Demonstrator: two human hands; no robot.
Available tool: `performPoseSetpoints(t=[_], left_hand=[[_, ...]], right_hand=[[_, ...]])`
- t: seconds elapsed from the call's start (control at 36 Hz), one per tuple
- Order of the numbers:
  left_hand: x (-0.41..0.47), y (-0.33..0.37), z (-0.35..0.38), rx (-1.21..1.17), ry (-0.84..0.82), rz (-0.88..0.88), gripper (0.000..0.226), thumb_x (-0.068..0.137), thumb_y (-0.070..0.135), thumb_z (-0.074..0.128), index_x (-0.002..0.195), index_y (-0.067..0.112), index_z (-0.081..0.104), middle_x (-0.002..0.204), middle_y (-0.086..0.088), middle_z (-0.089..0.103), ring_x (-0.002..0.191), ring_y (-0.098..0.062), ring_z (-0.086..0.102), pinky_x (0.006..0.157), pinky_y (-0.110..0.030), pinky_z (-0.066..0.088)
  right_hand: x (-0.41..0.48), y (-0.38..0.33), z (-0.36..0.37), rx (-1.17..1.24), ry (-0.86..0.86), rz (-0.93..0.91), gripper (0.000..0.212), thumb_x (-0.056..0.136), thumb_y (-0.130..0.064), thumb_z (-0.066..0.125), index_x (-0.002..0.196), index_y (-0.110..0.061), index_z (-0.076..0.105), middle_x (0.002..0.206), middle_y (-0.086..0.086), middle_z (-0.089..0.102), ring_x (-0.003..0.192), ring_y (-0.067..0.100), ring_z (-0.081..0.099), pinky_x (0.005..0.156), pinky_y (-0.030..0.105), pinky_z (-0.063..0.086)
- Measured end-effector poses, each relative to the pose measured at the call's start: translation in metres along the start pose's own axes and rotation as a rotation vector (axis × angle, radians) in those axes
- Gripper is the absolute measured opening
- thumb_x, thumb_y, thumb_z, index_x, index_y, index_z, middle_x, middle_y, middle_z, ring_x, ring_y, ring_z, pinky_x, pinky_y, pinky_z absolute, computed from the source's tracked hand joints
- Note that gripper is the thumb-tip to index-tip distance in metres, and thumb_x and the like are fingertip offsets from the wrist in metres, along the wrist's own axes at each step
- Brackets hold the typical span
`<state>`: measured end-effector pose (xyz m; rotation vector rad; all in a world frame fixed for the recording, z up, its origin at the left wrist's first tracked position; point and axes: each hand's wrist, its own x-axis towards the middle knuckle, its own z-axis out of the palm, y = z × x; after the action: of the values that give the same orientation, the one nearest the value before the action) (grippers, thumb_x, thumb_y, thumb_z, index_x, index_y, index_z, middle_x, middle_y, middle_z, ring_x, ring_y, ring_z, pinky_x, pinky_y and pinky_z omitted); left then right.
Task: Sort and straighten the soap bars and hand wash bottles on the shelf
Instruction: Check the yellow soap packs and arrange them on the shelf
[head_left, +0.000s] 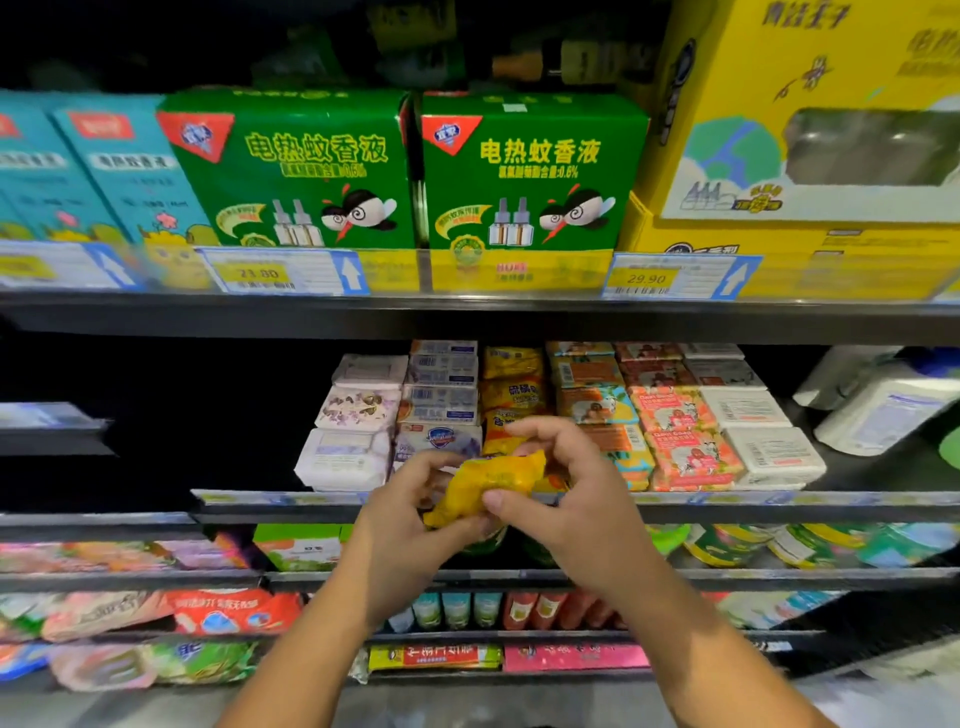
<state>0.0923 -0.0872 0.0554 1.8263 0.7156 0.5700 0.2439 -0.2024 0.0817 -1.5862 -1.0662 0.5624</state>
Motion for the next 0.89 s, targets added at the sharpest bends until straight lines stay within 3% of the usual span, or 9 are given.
performPoseSetpoints(t=[0.11,0.19,0.28,0.42,0.58,0.64,0.69,0.81,0.89], left_hand=[[0.001,0.009,-0.012,-0.36,0.146,-0.125,0.058,0.061,0.022,0.092,0.109,0.022,0.059,0.091,-0.004,0.073,0.081,-0.016,0.07,0.065,-0.025,0.055],[0.005,0.017,-0.018,-0.714,0.192,-0.236,0.048,0.067,0.011,0.084,0.105,0.014,0.055,0.092,-0.011,0.072,0.081,-0.024,0.066,0.072,-0.036,0.048],[0.011,0.019,-0.023,-0.711,0.169,-0.399,0.035,0.07,0.027,0.078,0.095,0.015,0.057,0.077,-0.001,0.068,0.062,-0.014,0.06,0.059,-0.03,0.04],[0.018,0.004,-0.039,-0.557,0.03,-0.571,0.037,0.078,0.033,0.074,0.1,0.005,0.063,0.063,-0.004,0.058,0.046,-0.014,0.048,0.041,-0.021,0.025],[0.02,-0.003,-0.065,-0.307,0.045,-0.321,0.017,0.096,0.017,0.063,0.112,0.019,0.058,0.086,-0.007,0.067,0.056,-0.016,0.062,0.04,-0.023,0.036],[0.023,-0.003,-0.075,-0.305,0.058,-0.228,0.018,0.095,0.011,0.062,0.11,0.02,0.059,0.095,-0.009,0.068,0.07,-0.018,0.069,0.056,-0.027,0.055],[0.027,-0.006,-0.087,-0.298,0.047,-0.142,0.02,0.092,0.007,0.068,0.107,0.018,0.059,0.094,-0.003,0.07,0.085,-0.022,0.07,0.075,-0.035,0.061],[0.029,-0.014,-0.114,-0.046,-0.061,-0.016,0.035,0.07,0.044,0.079,0.094,0.028,0.058,0.096,0.01,0.066,0.089,-0.012,0.063,0.079,-0.031,0.051],[0.03,-0.018,-0.13,0.058,-0.041,0.003,0.038,0.062,0.056,0.076,0.083,0.033,0.054,0.111,-0.005,0.066,0.1,-0.021,0.063,0.085,-0.042,0.052]], right_hand=[[0.009,0.004,-0.007,0.225,-0.045,0.176,0.037,0.078,-0.023,0.085,0.108,-0.037,0.068,0.097,-0.009,0.069,0.096,0.016,0.067,0.079,0.036,0.061],[0.013,0.0,0.0,0.463,-0.138,0.363,0.031,0.081,-0.021,0.076,0.111,-0.02,0.069,0.098,0.0,0.075,0.089,0.016,0.069,0.07,0.025,0.054],[0.016,-0.003,0.014,0.548,-0.126,0.569,0.015,0.092,-0.022,0.068,0.104,-0.013,0.07,0.085,0.008,0.07,0.07,0.015,0.062,0.056,0.025,0.045],[0.023,0.002,0.025,0.53,-0.129,0.699,0.03,0.094,-0.031,0.066,0.109,-0.005,0.064,0.072,0.014,0.067,0.046,0.014,0.052,0.036,0.018,0.027],[0.03,-0.008,0.035,0.412,-0.173,0.612,0.018,0.098,-0.029,0.063,0.116,-0.032,0.061,0.093,-0.003,0.078,0.055,0.019,0.064,0.039,0.021,0.039],[0.038,-0.014,0.045,0.524,-0.169,0.644,0.041,0.093,-0.038,0.065,0.131,-0.029,0.053,0.115,0.002,0.074,0.068,0.027,0.072,0.049,0.026,0.056],[0.046,-0.021,0.057,0.651,-0.147,0.661,0.051,0.088,-0.05,0.06,0.13,-0.021,0.054,0.114,0.011,0.074,0.085,0.036,0.075,0.066,0.034,0.064],[0.061,-0.028,0.086,0.745,0.065,0.542,0.039,0.088,-0.046,0.058,0.094,-0.008,0.067,0.087,0.009,0.075,0.082,0.026,0.074,0.072,0.04,0.063],[0.068,-0.029,0.108,0.565,0.09,0.429,0.004,0.091,-0.019,0.07,0.093,-0.016,0.069,0.098,0.005,0.074,0.086,0.019,0.073,0.071,0.035,0.059]])
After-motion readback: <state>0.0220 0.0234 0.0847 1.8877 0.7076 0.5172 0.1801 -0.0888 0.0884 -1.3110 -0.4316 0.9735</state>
